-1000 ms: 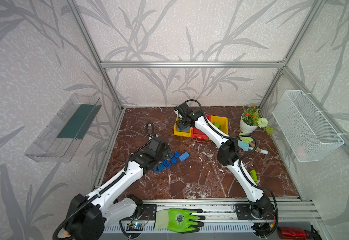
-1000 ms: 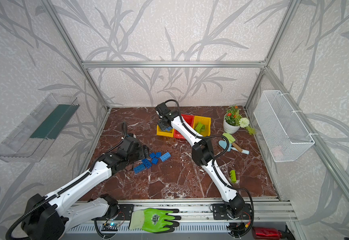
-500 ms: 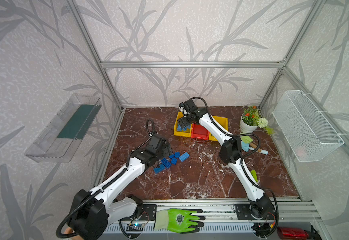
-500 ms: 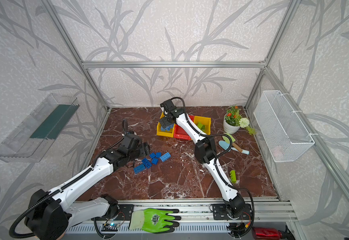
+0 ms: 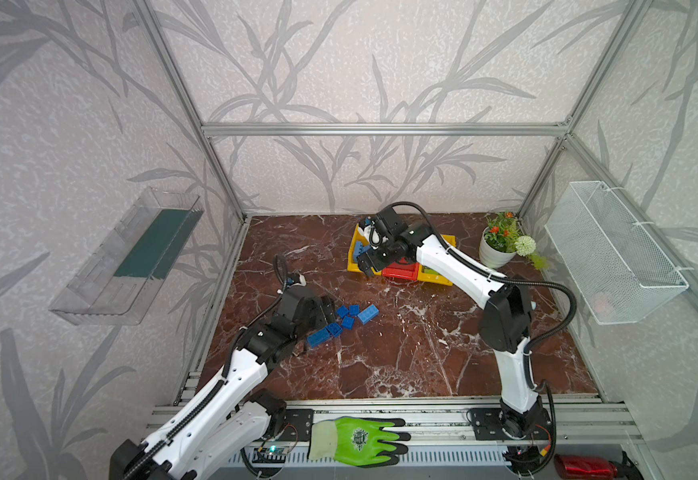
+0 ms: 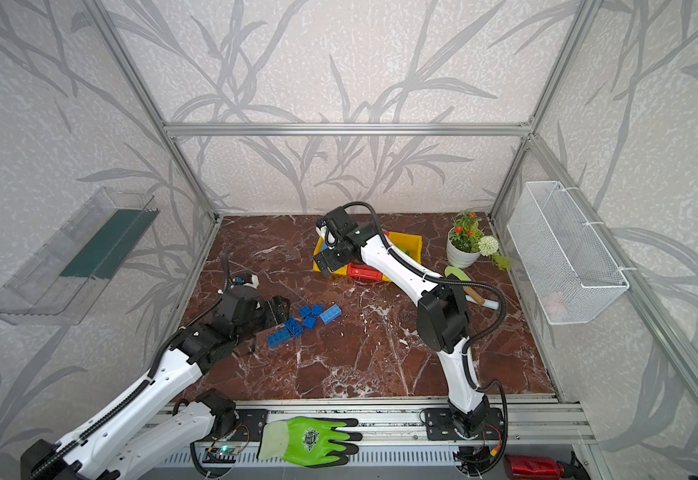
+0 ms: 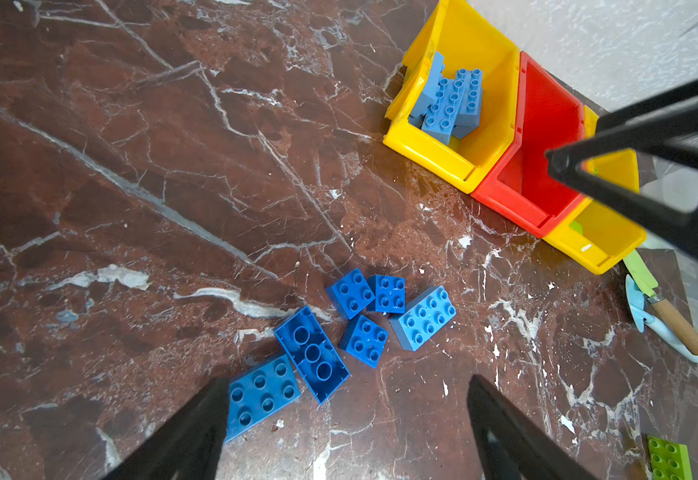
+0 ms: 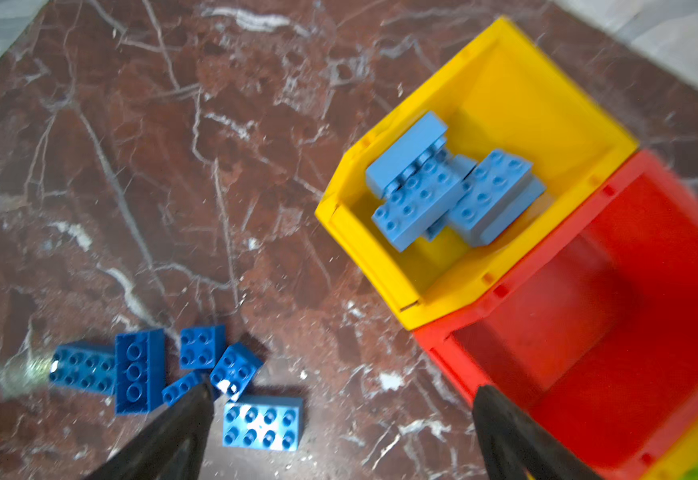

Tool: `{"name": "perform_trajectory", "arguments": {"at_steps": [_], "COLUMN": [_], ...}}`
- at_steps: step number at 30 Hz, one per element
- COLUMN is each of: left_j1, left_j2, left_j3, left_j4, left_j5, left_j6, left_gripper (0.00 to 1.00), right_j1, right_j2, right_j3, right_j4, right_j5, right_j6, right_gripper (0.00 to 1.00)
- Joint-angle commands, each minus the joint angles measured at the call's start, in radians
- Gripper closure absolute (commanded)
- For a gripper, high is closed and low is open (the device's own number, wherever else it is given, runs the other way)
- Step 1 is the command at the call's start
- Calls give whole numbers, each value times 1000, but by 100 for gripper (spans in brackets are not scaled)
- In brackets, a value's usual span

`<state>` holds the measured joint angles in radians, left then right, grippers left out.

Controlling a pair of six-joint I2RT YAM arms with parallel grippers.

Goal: Sort the legos into containers by color
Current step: 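Move the right gripper back down over the last light-blue brick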

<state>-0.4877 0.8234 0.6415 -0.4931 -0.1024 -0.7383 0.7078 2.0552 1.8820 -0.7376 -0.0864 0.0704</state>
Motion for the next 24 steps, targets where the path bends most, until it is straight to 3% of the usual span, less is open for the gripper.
{"name": "perform_trajectory", "arguments": {"at_steps": [1,9,24], "left_j1": [4,3,4], "left_j2": [-56,-121,-238], "left_j3": [-32,-78,-131], "left_j4": [-25,-31,-63], "left_j5": [-5,53,16], "left_j6": [-29,-38,-70], "left_gripper": [11,11,11], "right_j1": [27,109,156], "right_j2": [-71,-133,-49], "right_j3": [-189,-434,-413], "right_j4": [101,194,179], "right_j5": [-38,-53,-30], "right_j6": [80,148,145], "right_gripper": [4,5,6]}}
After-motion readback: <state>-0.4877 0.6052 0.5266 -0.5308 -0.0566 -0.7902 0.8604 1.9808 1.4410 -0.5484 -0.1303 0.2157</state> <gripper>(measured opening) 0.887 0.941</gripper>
